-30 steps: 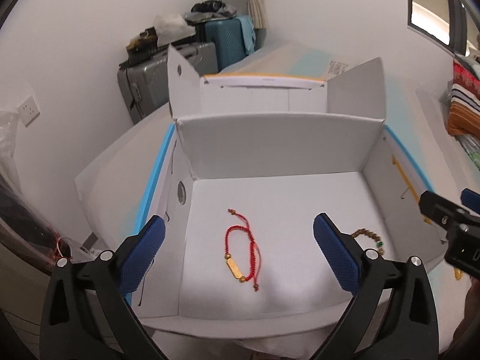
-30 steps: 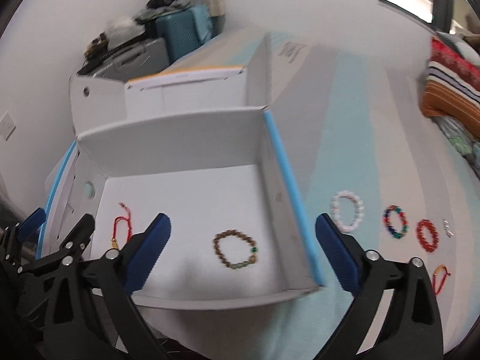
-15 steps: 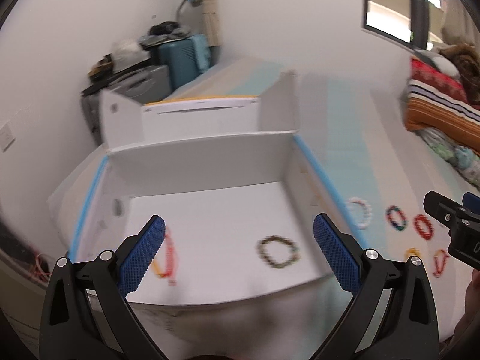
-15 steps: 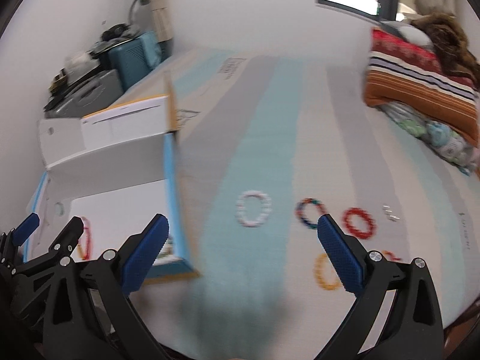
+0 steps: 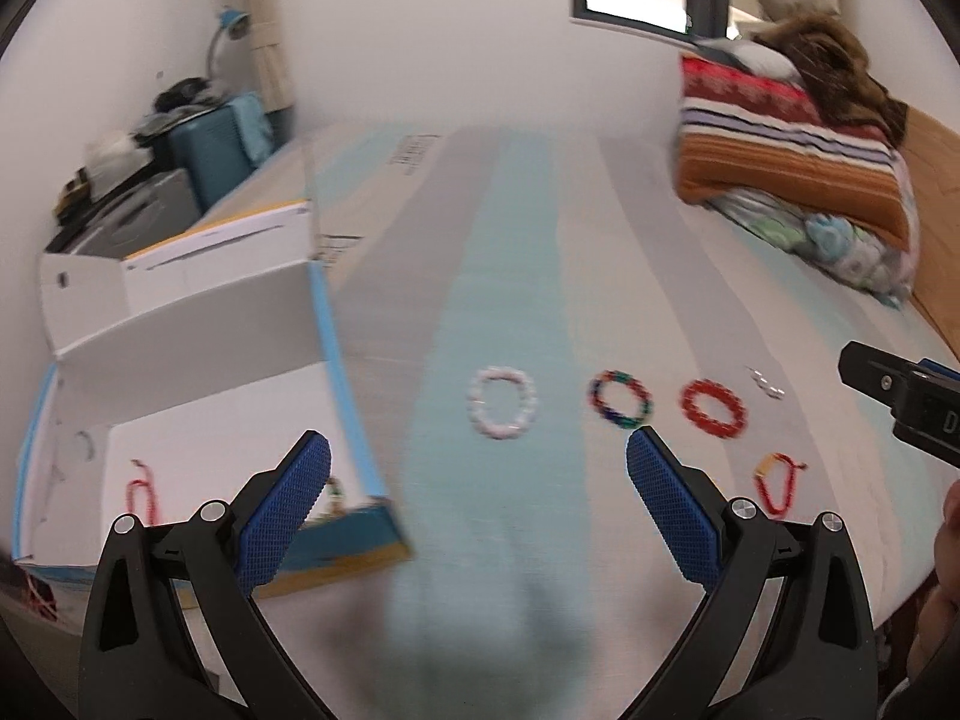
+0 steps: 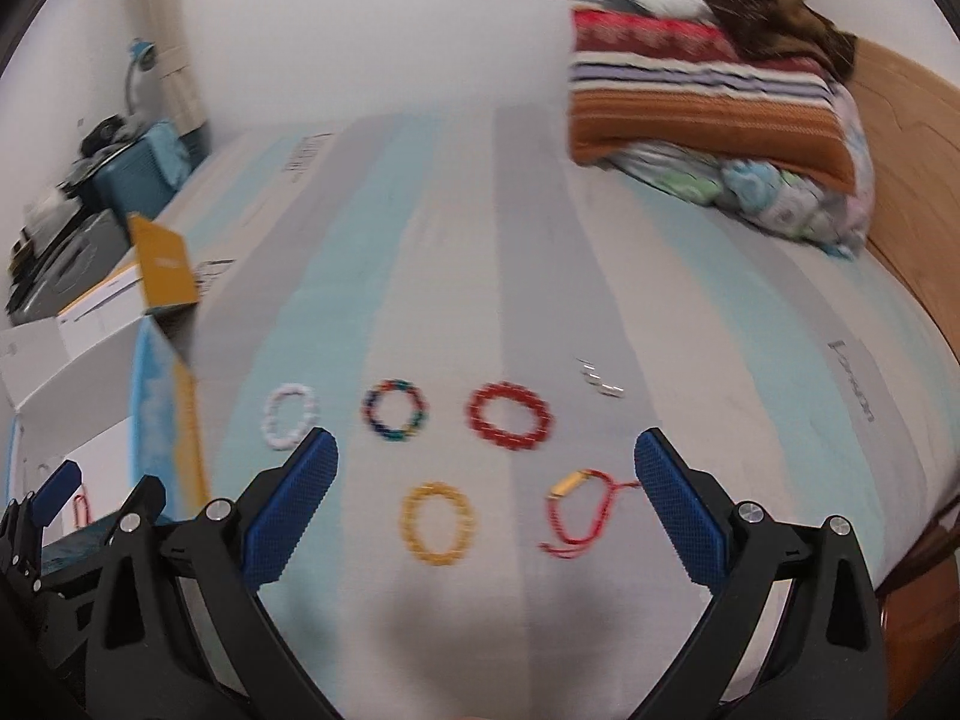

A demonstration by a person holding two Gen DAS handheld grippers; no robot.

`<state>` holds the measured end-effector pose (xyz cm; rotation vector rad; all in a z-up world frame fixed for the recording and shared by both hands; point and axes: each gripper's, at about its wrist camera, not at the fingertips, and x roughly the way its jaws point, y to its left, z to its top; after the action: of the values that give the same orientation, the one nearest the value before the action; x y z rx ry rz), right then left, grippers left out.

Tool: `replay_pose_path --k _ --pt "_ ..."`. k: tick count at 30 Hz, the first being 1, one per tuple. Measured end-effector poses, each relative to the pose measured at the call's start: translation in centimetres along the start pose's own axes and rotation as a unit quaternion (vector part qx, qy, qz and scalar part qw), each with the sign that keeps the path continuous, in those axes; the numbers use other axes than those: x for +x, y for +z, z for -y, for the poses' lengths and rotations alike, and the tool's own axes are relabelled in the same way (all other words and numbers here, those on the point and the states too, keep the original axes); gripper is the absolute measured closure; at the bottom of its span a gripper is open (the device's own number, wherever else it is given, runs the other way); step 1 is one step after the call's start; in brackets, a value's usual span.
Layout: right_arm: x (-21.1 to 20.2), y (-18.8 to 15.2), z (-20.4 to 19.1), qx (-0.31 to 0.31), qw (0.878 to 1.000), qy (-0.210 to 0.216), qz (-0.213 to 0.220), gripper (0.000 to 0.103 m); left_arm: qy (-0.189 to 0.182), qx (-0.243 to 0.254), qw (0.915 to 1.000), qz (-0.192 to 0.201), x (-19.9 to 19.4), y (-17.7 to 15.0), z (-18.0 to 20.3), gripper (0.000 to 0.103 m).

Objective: Organize jewelry
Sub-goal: 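Move both open tools back over the remaining bracelets on the bed, then grasp the second red cord bracelet with the right tool while the left tool grasps the yellow bead bracelet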

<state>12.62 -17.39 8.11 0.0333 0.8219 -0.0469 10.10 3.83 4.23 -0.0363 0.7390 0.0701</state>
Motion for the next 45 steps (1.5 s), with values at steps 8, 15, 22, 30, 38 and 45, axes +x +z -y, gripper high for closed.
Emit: replay_pose_path --k 8,15,22,30,38,45 --pt "3.3 -1.3 4.6 0.022 0.999 -0.022 -0.024 0.008 -0.025 0.024 0.9991 -0.023 3.1 -1.1 4.2 0.006" --pt "7.4 -2.7 6.6 0.034 0.998 -0.016 -0.058 0.008 -0.039 0.036 0.9972 -0.052 6.3 -2.7 5.9 0.006" --pt "12.0 -4.1 7.6 0.039 0.995 -0.008 -0.092 0.008 -0.043 0.057 0.9936 -0.088 10.7 -4.8 7.6 0.006" --pt "16.4 -5.3 8.1 0.04 0.991 -0.003 -0.127 0.008 -0.064 0.063 0.9886 -0.121 15.2 -5.7 9.3 0.006" --pt "18.2 -5.5 7.9 0.04 0.988 0.003 -0.147 0.016 -0.06 0.074 0.9869 -0.131 16.8 -6.4 10.4 0.009" --pt "19.2 -5.6 8.3 0.047 0.986 -0.006 -0.16 0.037 -0.059 0.072 0.9864 -0.136 16.3 -6.4 10.0 0.038"
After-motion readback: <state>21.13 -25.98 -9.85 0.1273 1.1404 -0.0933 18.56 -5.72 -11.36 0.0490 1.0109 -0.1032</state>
